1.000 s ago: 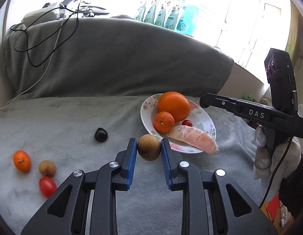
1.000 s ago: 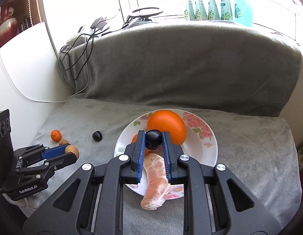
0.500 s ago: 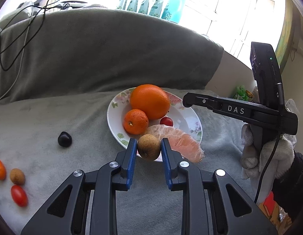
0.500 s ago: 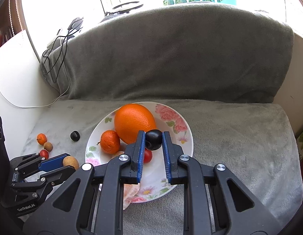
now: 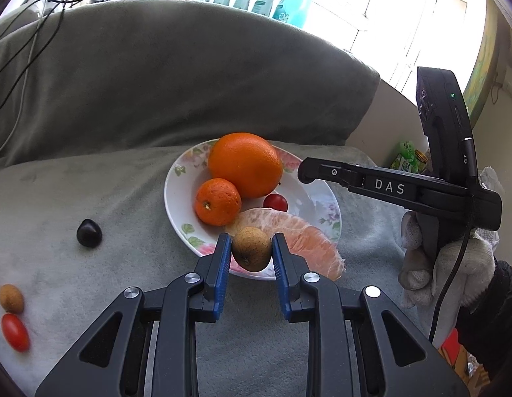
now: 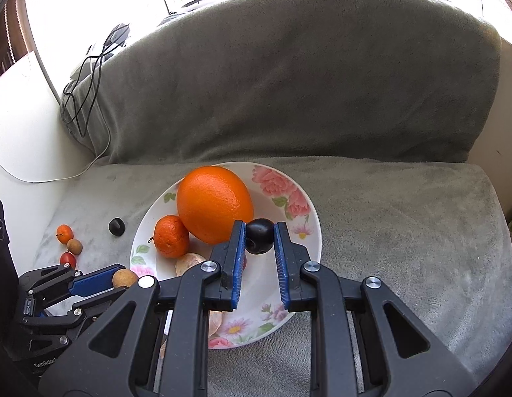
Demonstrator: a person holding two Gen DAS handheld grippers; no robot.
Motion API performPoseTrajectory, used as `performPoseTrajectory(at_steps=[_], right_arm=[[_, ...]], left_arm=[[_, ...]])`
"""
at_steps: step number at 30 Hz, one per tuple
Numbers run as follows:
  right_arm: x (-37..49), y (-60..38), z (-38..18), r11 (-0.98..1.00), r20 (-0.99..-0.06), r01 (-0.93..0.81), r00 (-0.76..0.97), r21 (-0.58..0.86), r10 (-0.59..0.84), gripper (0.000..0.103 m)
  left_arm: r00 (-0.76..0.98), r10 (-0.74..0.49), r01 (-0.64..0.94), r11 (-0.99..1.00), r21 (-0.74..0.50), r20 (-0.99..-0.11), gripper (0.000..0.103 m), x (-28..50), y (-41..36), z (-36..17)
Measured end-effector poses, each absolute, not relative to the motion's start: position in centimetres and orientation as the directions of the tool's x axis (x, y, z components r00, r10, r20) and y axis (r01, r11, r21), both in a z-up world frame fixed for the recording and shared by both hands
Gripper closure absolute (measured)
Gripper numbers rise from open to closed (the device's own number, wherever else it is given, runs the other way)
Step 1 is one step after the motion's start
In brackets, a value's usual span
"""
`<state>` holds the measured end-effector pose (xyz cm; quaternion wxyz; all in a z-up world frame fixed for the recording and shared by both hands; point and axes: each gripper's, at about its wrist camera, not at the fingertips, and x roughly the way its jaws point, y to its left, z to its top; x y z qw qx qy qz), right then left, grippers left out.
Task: Organize fruits
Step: 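Open both tools to release the dark cherry and kiwi onto the plate, then move both tools back toward the remaining fruits on the towel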
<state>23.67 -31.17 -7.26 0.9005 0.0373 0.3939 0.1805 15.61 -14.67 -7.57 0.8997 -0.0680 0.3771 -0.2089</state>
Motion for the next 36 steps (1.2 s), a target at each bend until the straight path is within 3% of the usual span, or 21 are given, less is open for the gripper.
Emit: performPoseTrajectory(at_steps=[13, 14, 16, 17, 18, 21, 23, 25, 28, 36], right_arm=[[23.8, -31.0, -7.5, 0.93, -0.701, -0.298, 0.616, 0.215, 0.359, 0.083], [23.8, -31.0, -7.5, 0.93, -0.701, -0.297, 0.617, 0.215, 0.359, 0.078], [23.6, -31.0, -7.4, 0.933, -0.692, -0.293, 0.629, 0.211, 0.354, 0.058], [23.5, -31.0, -7.2, 0.934, -0.686, -0.29, 0.637, 0.208, 0.351, 0.046], [23.4, -31.0, -7.1, 0.935, -0.682, -0.289, 0.643, 0.207, 0.349, 0.041], [23.4, -30.9, -6.8, 0.936, -0.681, -0.287, 0.645, 0.204, 0.347, 0.037], [23.3, -30.8, -6.7, 0.937, -0.679, -0.288, 0.649, 0.199, 0.344, 0.031], [23.1, -30.7, -6.5, 0.937, -0.672, -0.288, 0.657, 0.196, 0.342, 0.022], [22.9, -30.7, -6.1, 0.939, -0.667, -0.287, 0.664, 0.19, 0.338, 0.018], [22.6, -30.4, -5.7, 0.943, -0.667, -0.283, 0.67, 0.178, 0.327, 0.014]], left_arm=[[0.633, -0.433, 0.338, 0.9, -0.274, -0.642, 0.079, 15.7, -14.8, -7.7], [0.633, -0.432, 0.338, 0.901, -0.273, -0.642, 0.079, 15.7, -14.8, -7.7], [0.634, -0.435, 0.341, 0.899, -0.275, -0.639, 0.064, 15.7, -14.8, -7.6], [0.635, -0.437, 0.342, 0.898, -0.275, -0.637, 0.063, 15.6, -14.8, -7.5], [0.636, -0.436, 0.343, 0.899, -0.274, -0.636, 0.063, 15.6, -14.8, -7.5], [0.641, -0.432, 0.346, 0.9, -0.264, -0.634, 0.056, 15.4, -14.9, -7.3], [0.647, -0.434, 0.348, 0.9, -0.264, -0.627, 0.04, 15.3, -14.8, -7.2], [0.648, -0.434, 0.349, 0.899, -0.262, -0.625, 0.039, 15.2, -14.8, -7.0], [0.656, -0.417, 0.343, 0.907, -0.244, -0.629, 0.028, 15.0, -14.9, -6.8], [0.672, -0.394, 0.342, 0.916, -0.209, -0.627, 0.025, 14.2, -15.0, -6.1]])
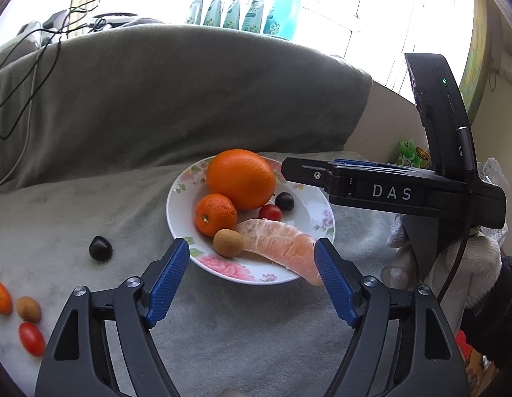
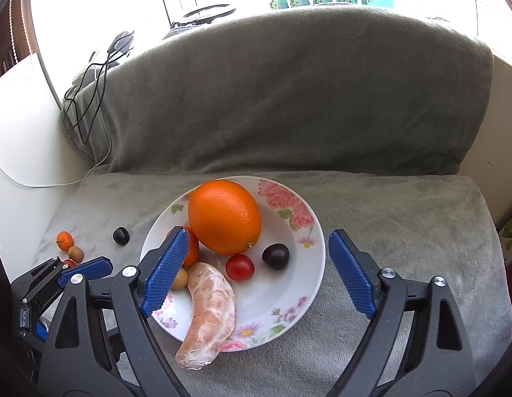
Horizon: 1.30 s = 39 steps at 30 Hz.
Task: Organize fruits
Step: 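Move both tools back toward the remaining fruits on the towel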
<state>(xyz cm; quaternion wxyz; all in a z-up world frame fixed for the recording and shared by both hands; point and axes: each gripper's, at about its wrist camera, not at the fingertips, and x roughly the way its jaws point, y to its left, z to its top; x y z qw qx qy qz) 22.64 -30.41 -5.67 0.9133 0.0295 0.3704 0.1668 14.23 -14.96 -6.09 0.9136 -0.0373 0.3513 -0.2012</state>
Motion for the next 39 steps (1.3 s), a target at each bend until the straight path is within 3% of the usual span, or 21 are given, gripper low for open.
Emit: performPoseTrajectory(at_steps=[23, 39], right_arm=[[19.8, -27.2, -2.8, 0.93, -0.63, -0.323, 0.69, 0.173, 0.357, 0.014], [18.6, -22.3, -2.0, 0.897, -0.616, -0.404, 0.665, 0.178, 0.422, 0.014]], left_arm=[[0.725, -0.359, 0.307, 0.932, -0.191, -0.588, 0.025, 11.2, -11.6, -3.8], [0.769, -0.249, 0.168, 0.967, -0.19, -0.589, 0.025, 9.2, -4.0, -4.4]])
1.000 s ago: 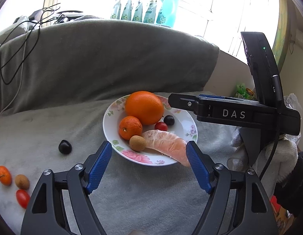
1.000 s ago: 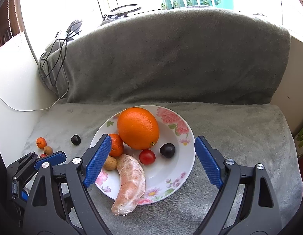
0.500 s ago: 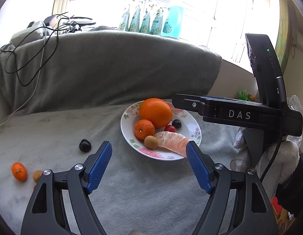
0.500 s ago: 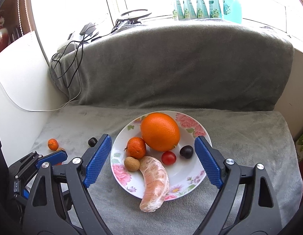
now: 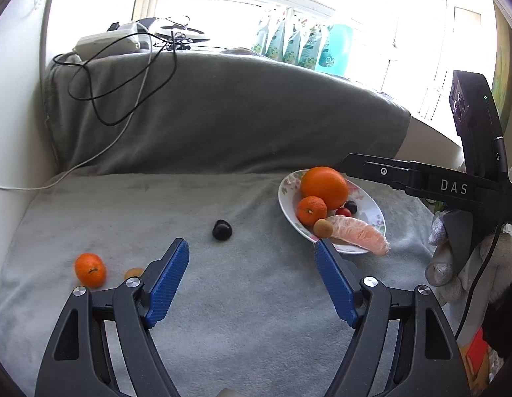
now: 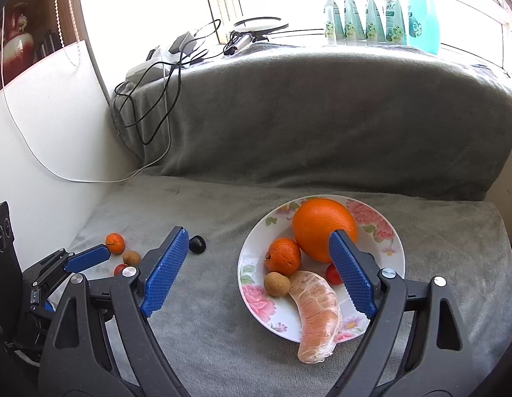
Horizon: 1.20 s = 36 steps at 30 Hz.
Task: Organize fruits
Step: 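Move both tools back toward the remaining fruits on the towel, then close the right tool on the black plum while the left tool closes on the red tomato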
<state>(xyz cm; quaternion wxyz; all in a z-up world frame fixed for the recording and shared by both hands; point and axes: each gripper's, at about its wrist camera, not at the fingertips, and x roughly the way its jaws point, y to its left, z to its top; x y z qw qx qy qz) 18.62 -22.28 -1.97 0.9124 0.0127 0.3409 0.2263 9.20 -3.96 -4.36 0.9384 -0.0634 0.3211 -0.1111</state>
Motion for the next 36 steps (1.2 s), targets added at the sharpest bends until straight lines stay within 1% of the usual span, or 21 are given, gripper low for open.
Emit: performPoseTrajectory(at_steps=[6, 15, 30, 31, 33, 34, 36], right_arm=[[18.8, -20.1, -2.1, 0.879, -0.62, -0.444, 0.645, 0.172, 0.447, 0.014], [19.3, -16.5, -3.2, 0.856, -0.641, -0.495, 0.611, 0.148, 0.464, 0.014], [20.3, -11.8, -6.3, 0.83, -0.701, -0.55, 0.558, 0.088, 0.444, 0.014], [20.4, -11.6, -6.6, 0.828, -0.705, -0.554, 0.554, 0.086, 0.443, 0.016], [20.7, -10.9, -7.2, 0.825, -0.72, -0.561, 0.544, 0.069, 0.431, 0.028], [20.8, -10.7, -7.6, 0.824, -0.728, -0.564, 0.539, 0.062, 0.424, 0.032], [21.2, -10.2, -8.3, 0.824, -0.742, -0.565, 0.531, 0.051, 0.41, 0.033]], left_arm=[[0.779, -0.196, 0.104, 0.977, -0.185, -0.596, 0.025, 8.2, -1.0, -5.2], [0.775, -0.153, 0.028, 0.977, -0.209, -0.613, 0.025, 7.7, 2.2, -6.7], [0.741, -0.152, -0.018, 0.969, -0.245, -0.654, 0.025, 8.4, 3.4, -9.4], [0.739, -0.154, -0.019, 0.968, -0.249, -0.656, 0.025, 8.4, 3.5, -9.6], [0.736, -0.155, -0.021, 0.968, -0.25, -0.66, 0.025, 8.4, 3.7, -9.9], [0.733, -0.155, -0.021, 0.968, -0.251, -0.662, 0.027, 8.4, 3.8, -10.0], [0.727, -0.154, -0.023, 0.969, -0.248, -0.669, 0.035, 8.5, 4.0, -10.3]])
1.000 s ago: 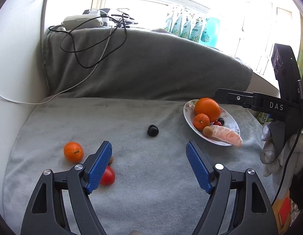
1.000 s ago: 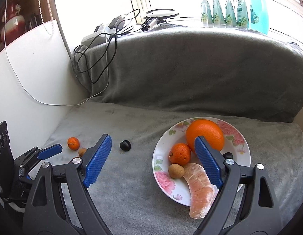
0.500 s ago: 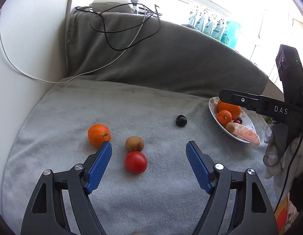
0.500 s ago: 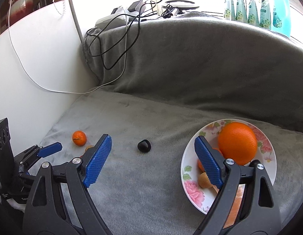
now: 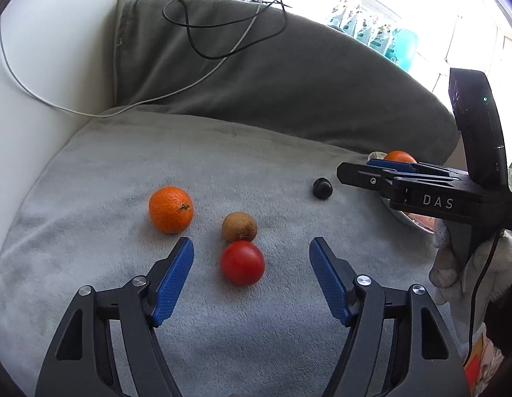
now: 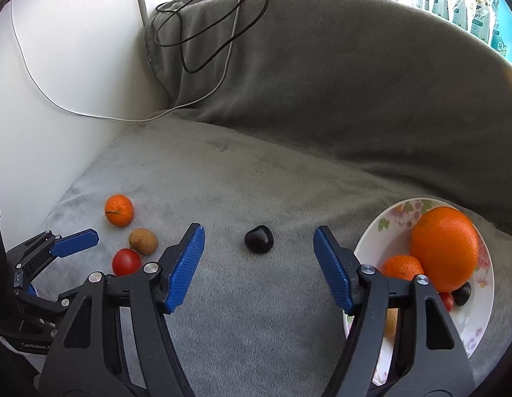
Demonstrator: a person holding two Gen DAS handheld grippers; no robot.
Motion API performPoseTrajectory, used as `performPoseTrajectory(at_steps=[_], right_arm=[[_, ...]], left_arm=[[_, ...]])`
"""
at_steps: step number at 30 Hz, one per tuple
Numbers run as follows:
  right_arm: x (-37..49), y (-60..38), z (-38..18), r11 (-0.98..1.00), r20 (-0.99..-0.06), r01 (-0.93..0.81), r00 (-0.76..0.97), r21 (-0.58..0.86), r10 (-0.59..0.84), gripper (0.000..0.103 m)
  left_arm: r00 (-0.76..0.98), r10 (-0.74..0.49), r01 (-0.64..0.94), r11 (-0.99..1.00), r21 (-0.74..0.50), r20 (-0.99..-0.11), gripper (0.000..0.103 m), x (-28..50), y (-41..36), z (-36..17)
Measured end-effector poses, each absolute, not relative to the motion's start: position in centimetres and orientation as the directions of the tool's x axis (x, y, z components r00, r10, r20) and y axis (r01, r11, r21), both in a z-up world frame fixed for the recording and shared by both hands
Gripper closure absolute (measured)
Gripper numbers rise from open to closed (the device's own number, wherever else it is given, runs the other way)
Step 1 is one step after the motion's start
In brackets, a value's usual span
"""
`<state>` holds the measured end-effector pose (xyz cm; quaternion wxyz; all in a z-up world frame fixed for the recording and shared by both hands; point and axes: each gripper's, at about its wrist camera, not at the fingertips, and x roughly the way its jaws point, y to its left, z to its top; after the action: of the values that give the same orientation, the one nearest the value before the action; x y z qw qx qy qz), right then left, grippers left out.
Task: Organize fruits
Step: 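Close the right tool on the black plum while the left tool closes on the red tomato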
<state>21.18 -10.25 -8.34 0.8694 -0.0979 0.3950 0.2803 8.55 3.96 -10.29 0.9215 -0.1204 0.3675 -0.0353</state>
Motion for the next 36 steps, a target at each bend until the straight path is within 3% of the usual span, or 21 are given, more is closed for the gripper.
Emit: performPoseTrajectory(at_steps=[5, 14, 18, 22, 25, 31, 36], right_arm=[[21.9, -9.5, -9.7, 0.822, -0.769, -0.568, 0.51, 0.035, 0.385, 0.05], [22.9, -9.1, -10.9, 0.826, -0.784, -0.562, 0.498, 0.033, 0.37, 0.057], [23.1, -8.9, -11.2, 0.825, -0.789, -0.564, 0.489, 0.039, 0.372, 0.065], [23.4, -8.7, -11.5, 0.826, -0.795, -0.562, 0.481, 0.044, 0.37, 0.065], [23.6, -8.7, -11.7, 0.828, -0.798, -0.558, 0.478, 0.048, 0.368, 0.065], [23.4, -8.5, -11.6, 0.82, -0.799, -0.57, 0.471, 0.047, 0.373, 0.077], [23.3, -8.4, -11.6, 0.82, -0.796, -0.571, 0.481, 0.033, 0.367, 0.077]], left_arm=[[0.713, -0.171, -0.023, 0.964, -0.267, -0.68, 0.04, 9.0, 4.4, -10.8], [0.688, -0.192, -0.023, 0.958, -0.286, -0.7, 0.048, 9.5, 4.4, -11.2], [0.676, -0.192, -0.029, 0.958, -0.286, -0.711, 0.049, 9.8, 4.4, -11.5], [0.669, -0.192, -0.034, 0.957, -0.288, -0.718, 0.053, 10.1, 4.4, -11.7], [0.662, -0.192, -0.03, 0.959, -0.282, -0.724, 0.059, 10.1, 4.3, -11.9], [0.658, -0.193, -0.031, 0.959, -0.283, -0.728, 0.066, 10.2, 4.2, -12.1], [0.658, -0.2, -0.03, 0.956, -0.29, -0.726, 0.072, 10.1, 4.5, -12.1]])
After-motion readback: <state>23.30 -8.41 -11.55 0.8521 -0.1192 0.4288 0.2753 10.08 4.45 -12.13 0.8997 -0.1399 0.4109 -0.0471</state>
